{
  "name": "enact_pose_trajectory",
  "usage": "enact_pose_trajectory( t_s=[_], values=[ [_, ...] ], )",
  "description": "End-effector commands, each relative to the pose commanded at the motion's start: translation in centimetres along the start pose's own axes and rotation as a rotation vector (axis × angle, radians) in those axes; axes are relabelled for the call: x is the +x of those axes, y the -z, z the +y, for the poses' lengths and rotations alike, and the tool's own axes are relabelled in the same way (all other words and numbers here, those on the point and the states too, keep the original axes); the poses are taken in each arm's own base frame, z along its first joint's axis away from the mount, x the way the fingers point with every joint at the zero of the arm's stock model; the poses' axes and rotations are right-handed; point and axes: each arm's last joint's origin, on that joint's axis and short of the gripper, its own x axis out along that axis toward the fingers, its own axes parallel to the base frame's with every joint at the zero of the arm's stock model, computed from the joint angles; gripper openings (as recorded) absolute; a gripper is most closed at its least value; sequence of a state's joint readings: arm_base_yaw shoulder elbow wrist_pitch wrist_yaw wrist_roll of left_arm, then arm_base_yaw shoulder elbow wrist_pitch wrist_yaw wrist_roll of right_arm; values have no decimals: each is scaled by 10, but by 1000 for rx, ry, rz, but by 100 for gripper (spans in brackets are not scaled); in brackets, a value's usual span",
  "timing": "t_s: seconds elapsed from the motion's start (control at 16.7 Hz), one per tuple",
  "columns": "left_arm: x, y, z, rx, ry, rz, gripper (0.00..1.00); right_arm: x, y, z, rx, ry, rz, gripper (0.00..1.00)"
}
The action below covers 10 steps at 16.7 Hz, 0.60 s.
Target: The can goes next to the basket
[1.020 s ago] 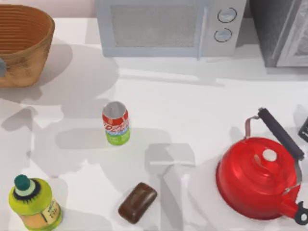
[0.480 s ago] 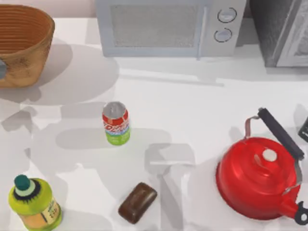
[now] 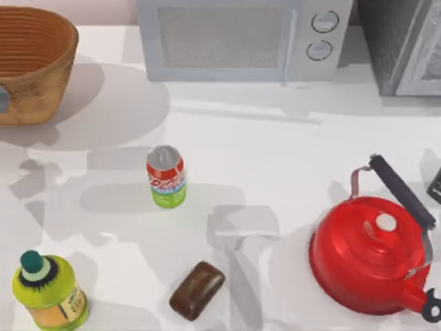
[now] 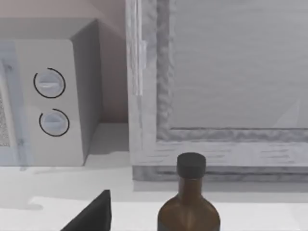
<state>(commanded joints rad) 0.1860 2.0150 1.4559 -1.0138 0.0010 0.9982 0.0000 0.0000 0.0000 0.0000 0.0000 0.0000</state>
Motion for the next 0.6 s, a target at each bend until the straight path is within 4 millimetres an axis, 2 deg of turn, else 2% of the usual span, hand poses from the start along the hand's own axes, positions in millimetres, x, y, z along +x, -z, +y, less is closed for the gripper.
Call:
enact_pose_trajectory(
  t_s=[0.24, 0.6],
  values=[
    [0, 0, 0, 0, 0, 0, 2, 0, 0, 0, 0, 0, 0, 100],
    [0, 0, 0, 0, 0, 0, 0, 0, 0, 0, 0, 0, 0, 100]
  ],
)
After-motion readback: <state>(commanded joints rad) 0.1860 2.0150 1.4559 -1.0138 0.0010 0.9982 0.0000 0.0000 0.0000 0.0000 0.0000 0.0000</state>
